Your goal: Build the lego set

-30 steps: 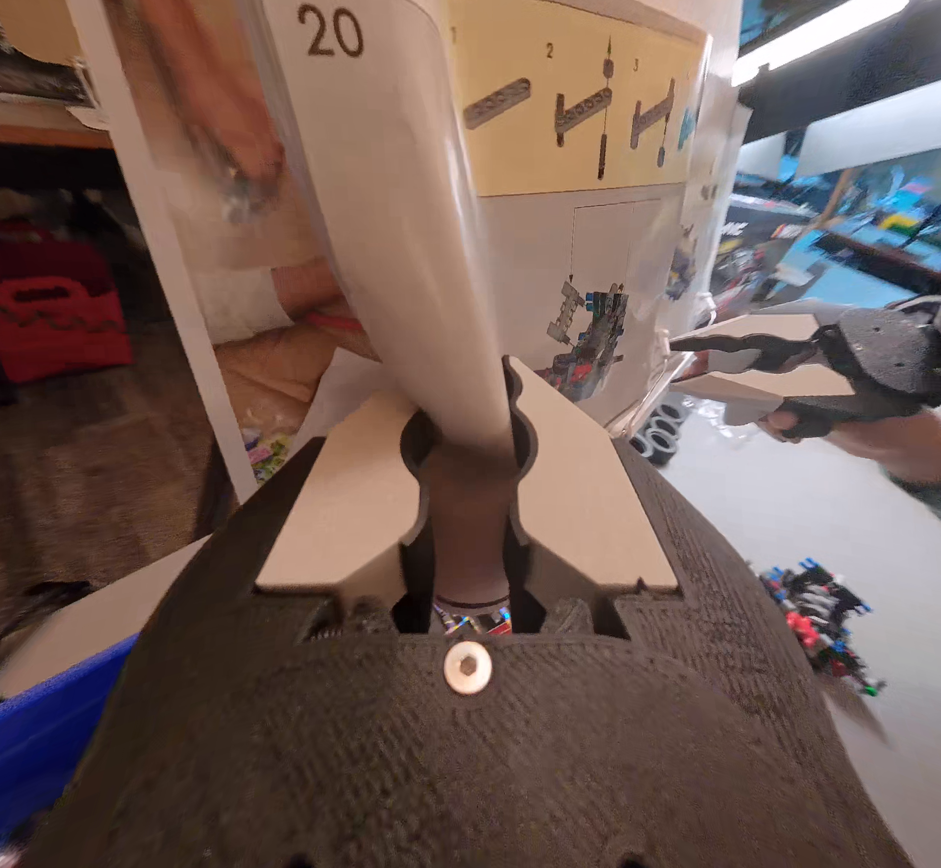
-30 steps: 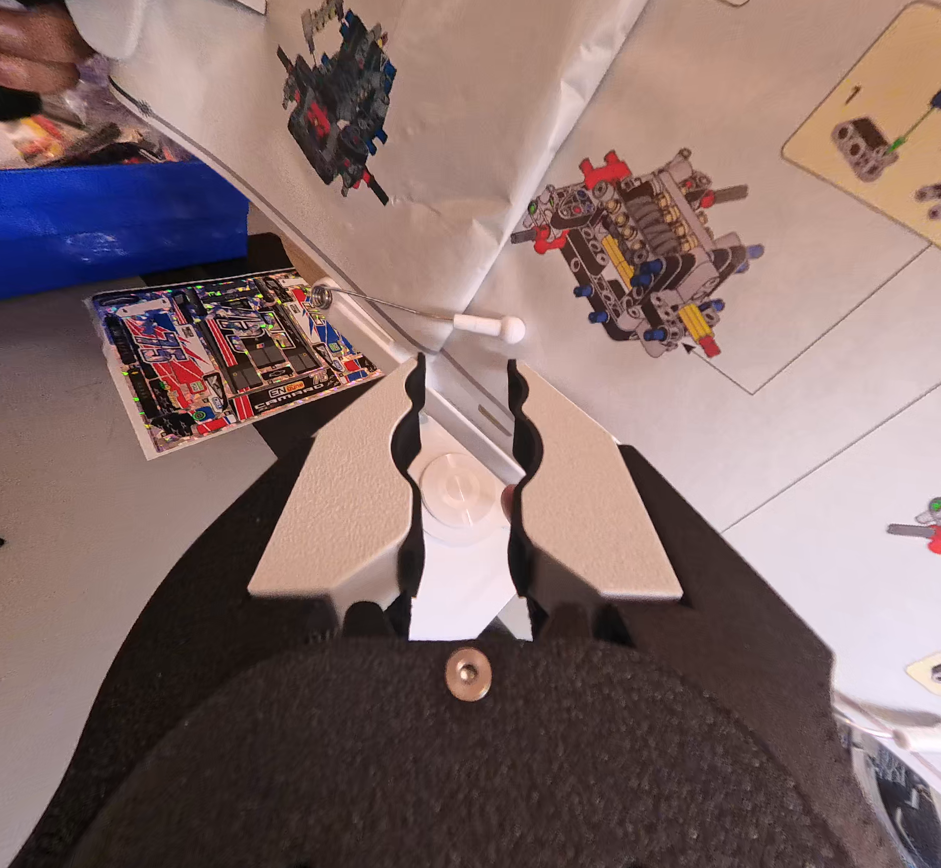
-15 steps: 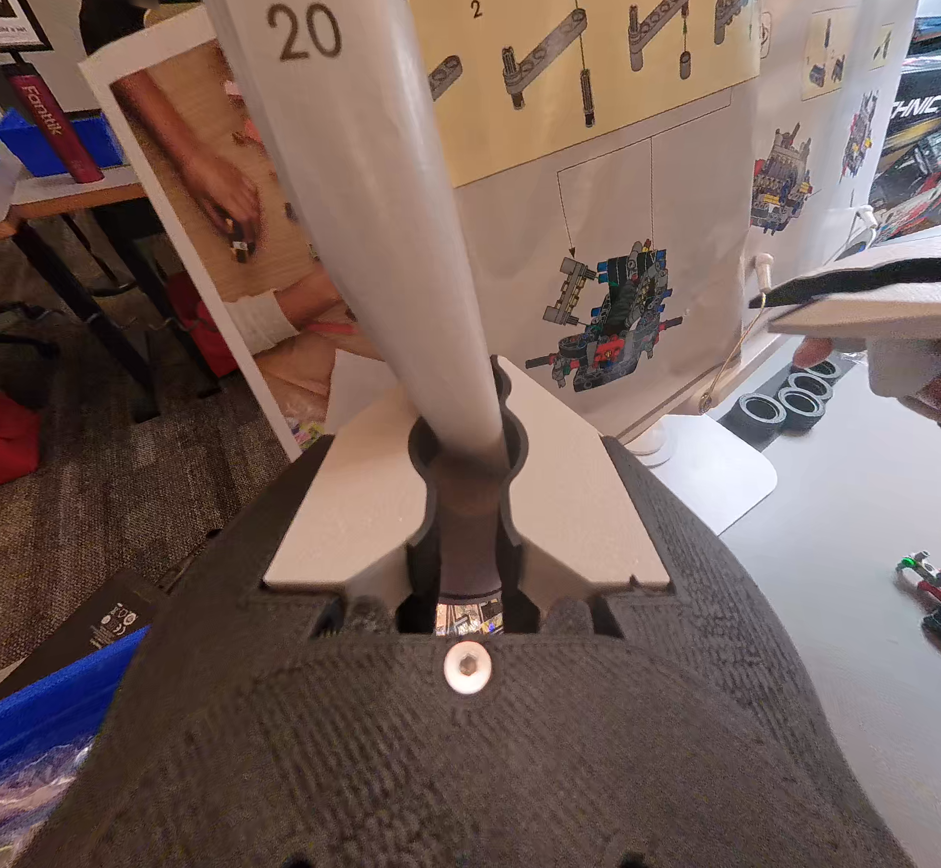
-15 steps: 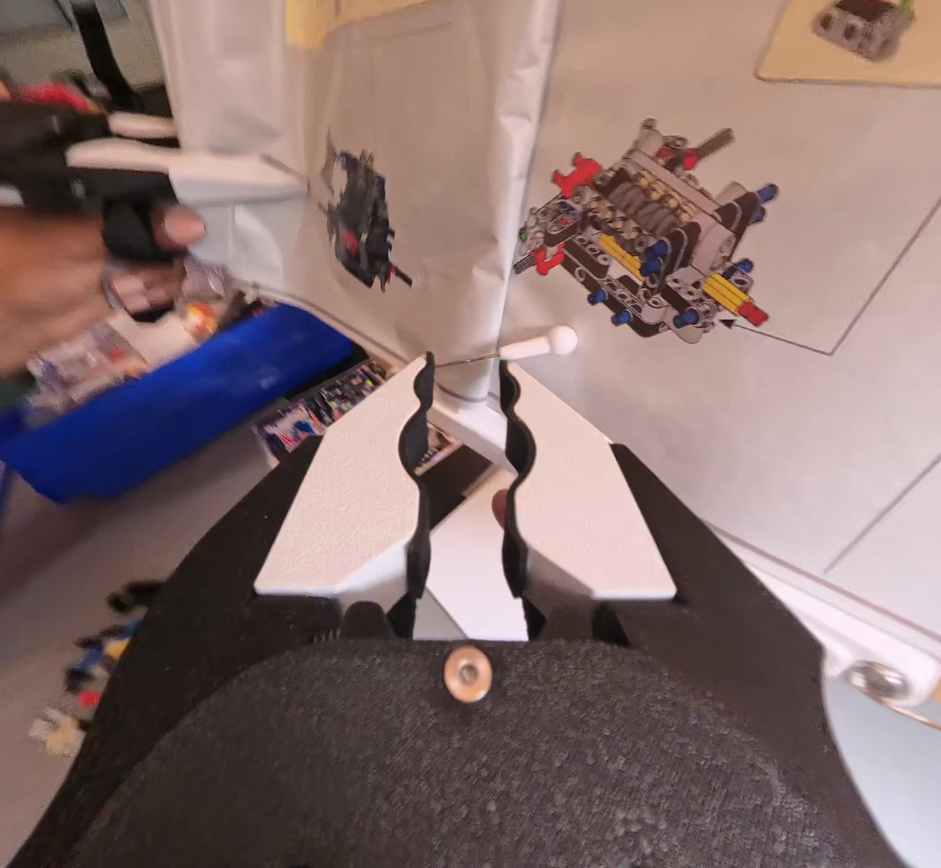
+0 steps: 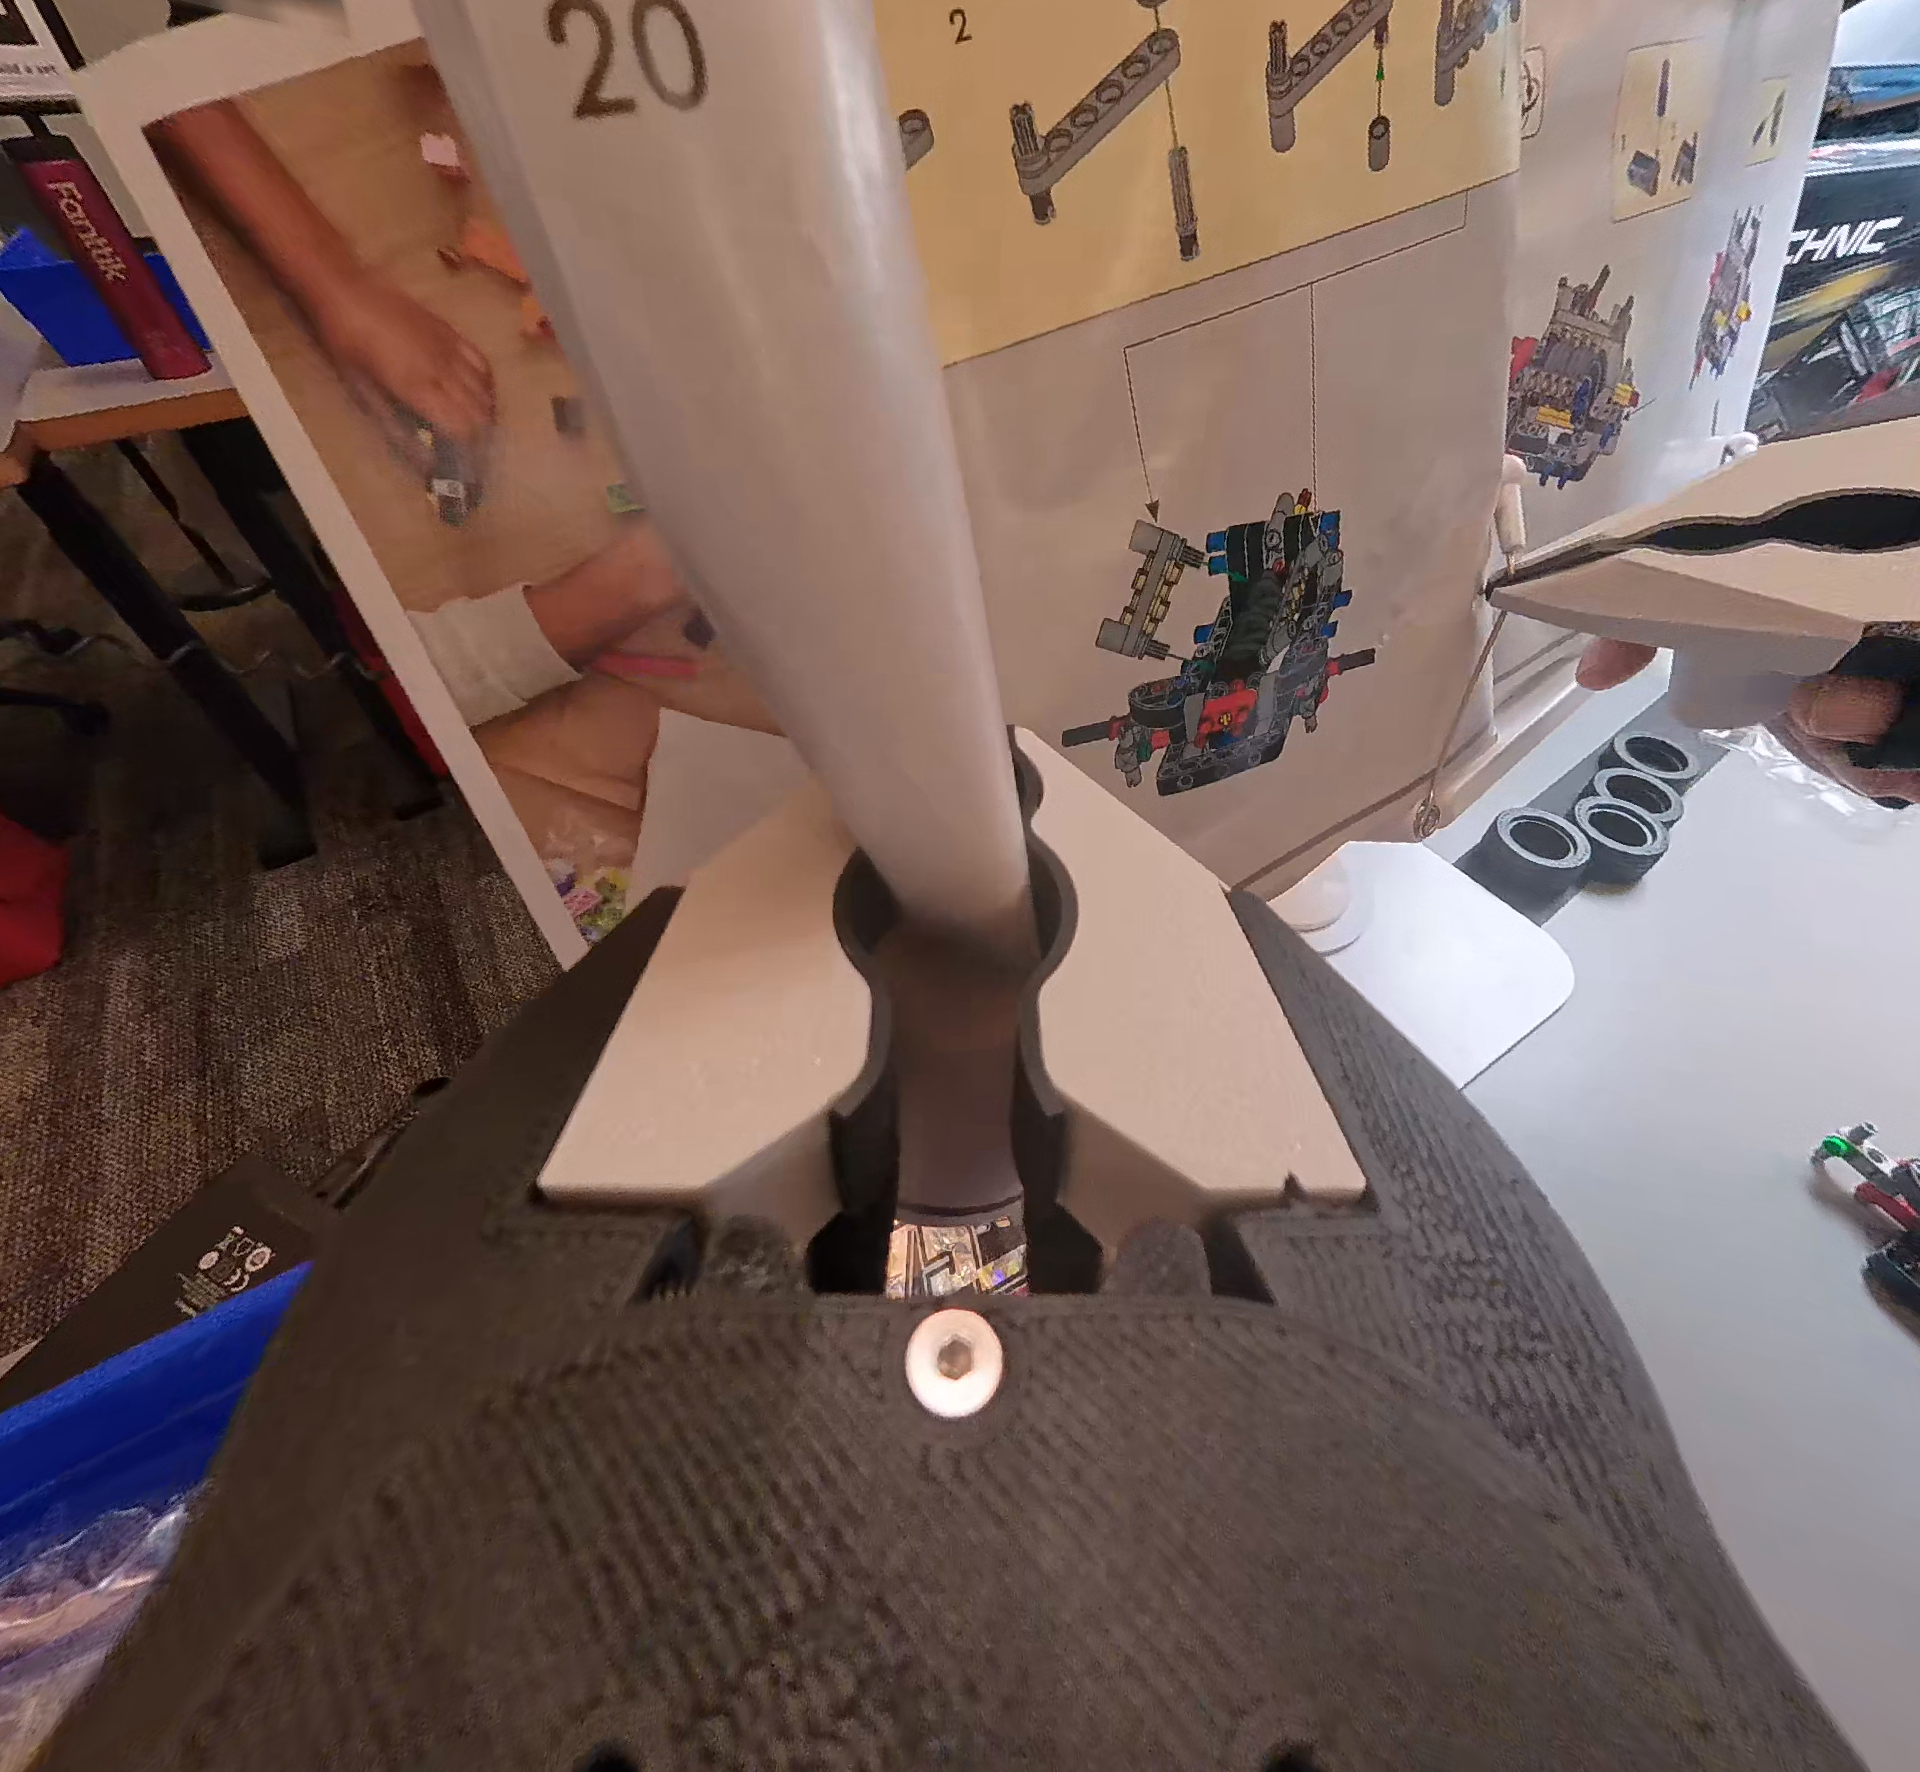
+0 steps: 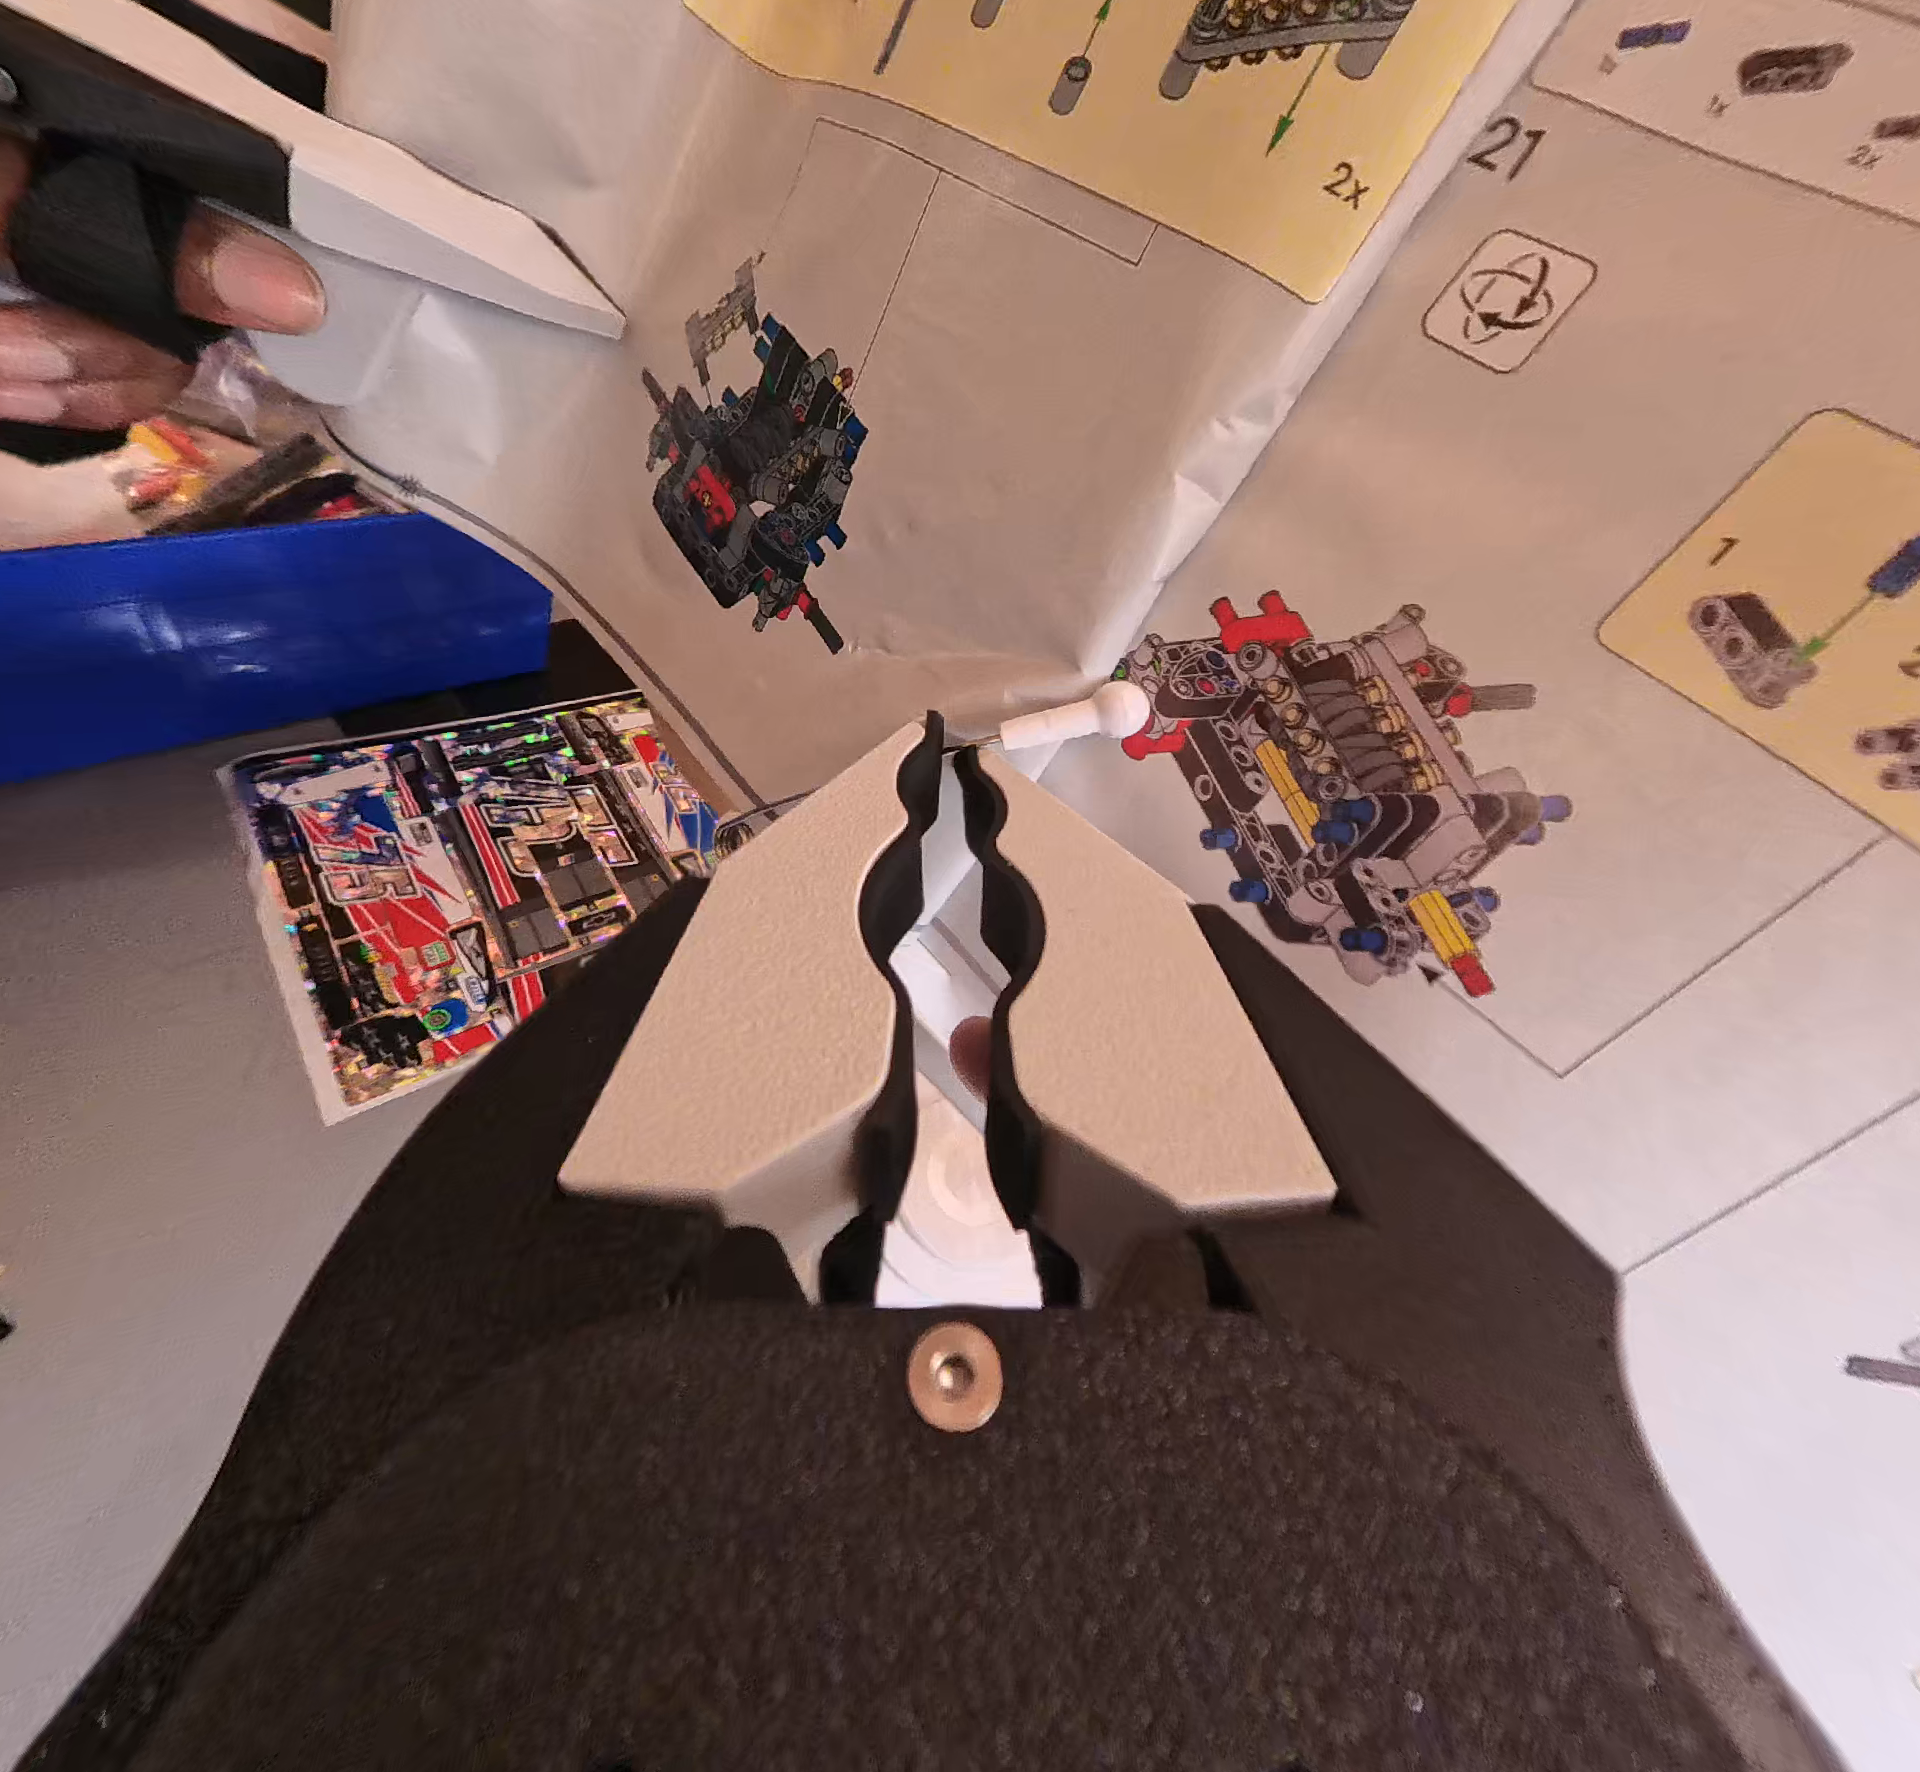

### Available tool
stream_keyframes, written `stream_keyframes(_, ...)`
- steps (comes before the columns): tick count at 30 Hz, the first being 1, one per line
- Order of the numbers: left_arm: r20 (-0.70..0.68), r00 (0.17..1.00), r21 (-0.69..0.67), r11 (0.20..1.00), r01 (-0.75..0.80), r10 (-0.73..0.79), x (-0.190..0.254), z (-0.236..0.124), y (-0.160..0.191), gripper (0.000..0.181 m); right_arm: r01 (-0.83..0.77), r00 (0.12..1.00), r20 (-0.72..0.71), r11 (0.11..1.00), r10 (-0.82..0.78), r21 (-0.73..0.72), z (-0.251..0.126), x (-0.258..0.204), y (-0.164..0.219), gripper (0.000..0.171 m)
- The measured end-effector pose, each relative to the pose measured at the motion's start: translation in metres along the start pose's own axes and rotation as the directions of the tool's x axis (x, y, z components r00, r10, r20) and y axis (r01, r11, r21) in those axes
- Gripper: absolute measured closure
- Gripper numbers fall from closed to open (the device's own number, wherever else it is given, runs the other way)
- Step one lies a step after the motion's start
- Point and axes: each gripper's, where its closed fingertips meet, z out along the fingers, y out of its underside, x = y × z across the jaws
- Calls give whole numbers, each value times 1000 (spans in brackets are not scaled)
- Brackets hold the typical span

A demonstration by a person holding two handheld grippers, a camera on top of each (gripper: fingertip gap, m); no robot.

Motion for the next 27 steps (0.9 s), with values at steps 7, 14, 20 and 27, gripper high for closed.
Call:
stream_keyframes(7,16,1000,-3,1000,1,-1,-2,0,1,166,258,965,16,961,-261,100,0,-5,-5,171)
stream_keyframes(14,60,998,10,1000,3,-3,-7,0,0,157,98,994,38,982,-106,161,-2,-4,-4,171)
stream_keyframes(20,164,985,59,997,45,-54,-29,-24,-7,110,89,996,18,986,-93,142,-12,-3,-2,163)
stream_keyframes(27,396,913,204,979,20,-101,-54,-75,-29,109,241,955,-178,970,-239,-7,-32,36,34,165)
